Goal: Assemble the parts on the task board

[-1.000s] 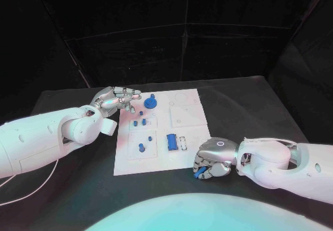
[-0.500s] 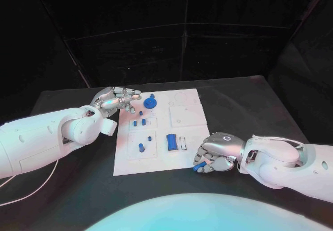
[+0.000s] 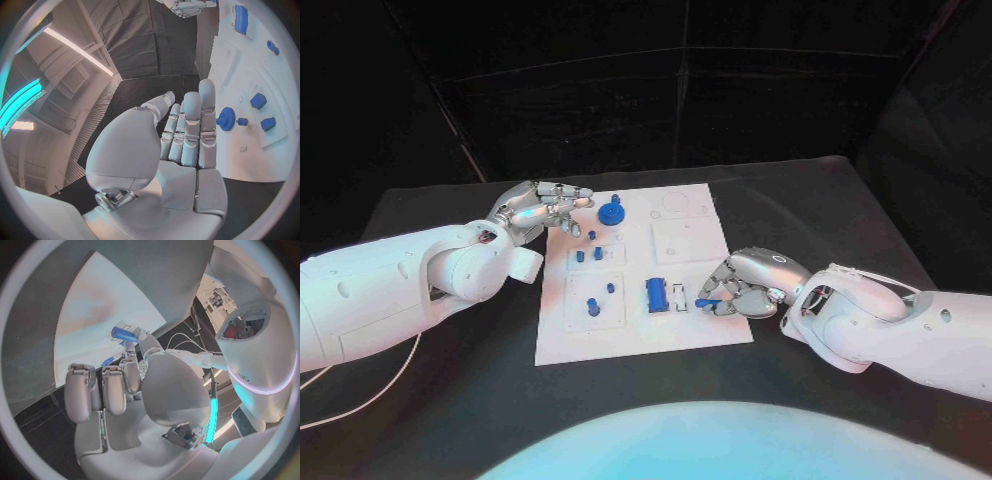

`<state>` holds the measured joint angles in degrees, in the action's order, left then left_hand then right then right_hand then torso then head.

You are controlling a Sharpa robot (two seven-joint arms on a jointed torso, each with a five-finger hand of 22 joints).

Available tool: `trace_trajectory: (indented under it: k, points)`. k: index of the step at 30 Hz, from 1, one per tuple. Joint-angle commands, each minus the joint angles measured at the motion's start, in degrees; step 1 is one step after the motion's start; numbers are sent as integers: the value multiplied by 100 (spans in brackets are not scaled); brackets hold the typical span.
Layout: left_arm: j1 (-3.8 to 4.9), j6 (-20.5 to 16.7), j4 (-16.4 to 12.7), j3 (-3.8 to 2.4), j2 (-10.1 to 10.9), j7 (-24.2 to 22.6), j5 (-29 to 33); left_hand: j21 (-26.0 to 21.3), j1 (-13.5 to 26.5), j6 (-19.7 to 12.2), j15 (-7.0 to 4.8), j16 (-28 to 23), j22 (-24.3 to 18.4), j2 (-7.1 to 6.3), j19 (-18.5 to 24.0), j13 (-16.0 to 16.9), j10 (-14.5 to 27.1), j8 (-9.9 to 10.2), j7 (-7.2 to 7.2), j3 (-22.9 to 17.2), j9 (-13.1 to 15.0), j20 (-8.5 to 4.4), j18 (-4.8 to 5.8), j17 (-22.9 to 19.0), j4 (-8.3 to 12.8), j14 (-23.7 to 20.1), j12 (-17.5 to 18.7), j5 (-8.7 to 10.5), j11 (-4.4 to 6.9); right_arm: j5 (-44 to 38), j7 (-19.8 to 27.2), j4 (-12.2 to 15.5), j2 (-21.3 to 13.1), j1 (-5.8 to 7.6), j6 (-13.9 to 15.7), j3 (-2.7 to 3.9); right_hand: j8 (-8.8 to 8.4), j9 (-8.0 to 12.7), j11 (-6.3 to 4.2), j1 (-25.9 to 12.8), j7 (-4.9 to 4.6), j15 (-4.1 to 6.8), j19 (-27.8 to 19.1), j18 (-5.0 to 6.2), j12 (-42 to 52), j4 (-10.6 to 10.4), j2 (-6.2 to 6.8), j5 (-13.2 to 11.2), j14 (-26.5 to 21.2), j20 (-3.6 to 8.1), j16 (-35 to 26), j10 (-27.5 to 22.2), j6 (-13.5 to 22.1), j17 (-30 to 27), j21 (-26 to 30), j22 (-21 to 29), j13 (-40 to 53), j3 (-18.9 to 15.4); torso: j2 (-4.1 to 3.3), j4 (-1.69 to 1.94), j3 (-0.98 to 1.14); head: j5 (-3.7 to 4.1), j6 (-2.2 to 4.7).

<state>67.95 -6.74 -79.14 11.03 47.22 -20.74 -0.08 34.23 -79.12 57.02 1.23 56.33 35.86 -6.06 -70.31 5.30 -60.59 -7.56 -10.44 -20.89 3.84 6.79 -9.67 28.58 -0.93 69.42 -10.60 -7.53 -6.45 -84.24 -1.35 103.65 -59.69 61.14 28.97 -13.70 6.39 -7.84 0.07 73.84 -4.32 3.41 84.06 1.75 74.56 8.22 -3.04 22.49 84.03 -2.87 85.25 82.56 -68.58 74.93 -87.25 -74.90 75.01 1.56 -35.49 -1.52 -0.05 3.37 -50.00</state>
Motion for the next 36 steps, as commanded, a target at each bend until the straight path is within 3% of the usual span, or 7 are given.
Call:
trace_trajectory:
  k: [1,9,23,30,36]
  points:
    - [11,41,-35,-5,1,-4,13,-33,10,-32,7,6,-10,47,44,-9,21,-17,22,32,3,6,-82,-6,4,-42,-36,-10,2,373,-557,-66,112,11,478,2,32,-1,-45,-91,28,58,334,-72,26,-62,18,-54,461,35,38,79,-23,851,-22,-1165,462,-3,-2,2,1,3,0]
    - [17,30,-71,-6,16,4,-5,-33,10,-32,7,6,-10,47,44,-9,21,-17,22,32,3,6,-82,-6,4,-42,-36,-10,2,642,-1287,-207,395,11,759,2,34,9,-48,-175,30,62,326,-69,-1,-150,37,-87,458,39,29,71,-13,837,-13,-1154,453,6,0,5,10,6,1]
    - [24,30,-95,-6,13,17,-12,-35,1,-36,7,6,-11,46,44,-11,26,-16,18,33,3,5,-82,-9,10,-45,-42,-9,0,855,-2066,-314,815,9,447,2,48,27,-53,-380,39,65,342,-74,58,-377,90,-103,466,42,52,110,-13,868,-27,-1174,509,8,0,7,12,-9,0]
    - [29,29,-99,-6,10,21,-27,-35,1,-36,7,6,-11,46,44,-11,26,-16,18,33,3,5,-82,-9,10,-45,-42,-9,0,817,-2328,-303,899,8,373,1,114,22,-85,-664,81,88,390,-92,143,-677,146,88,484,59,107,164,-84,945,-74,-1237,580,-5,8,4,10,-19,0]
    - [30,31,-97,-6,3,23,-30,-35,1,-36,7,6,-11,46,44,-11,26,-16,18,33,3,5,-82,-9,10,-45,-42,-9,0,706,-2543,-301,946,7,405,1,175,11,-107,-779,108,108,411,-100,176,-839,200,113,489,79,125,188,-129,969,-94,-1265,611,7,4,3,14,-24,0]
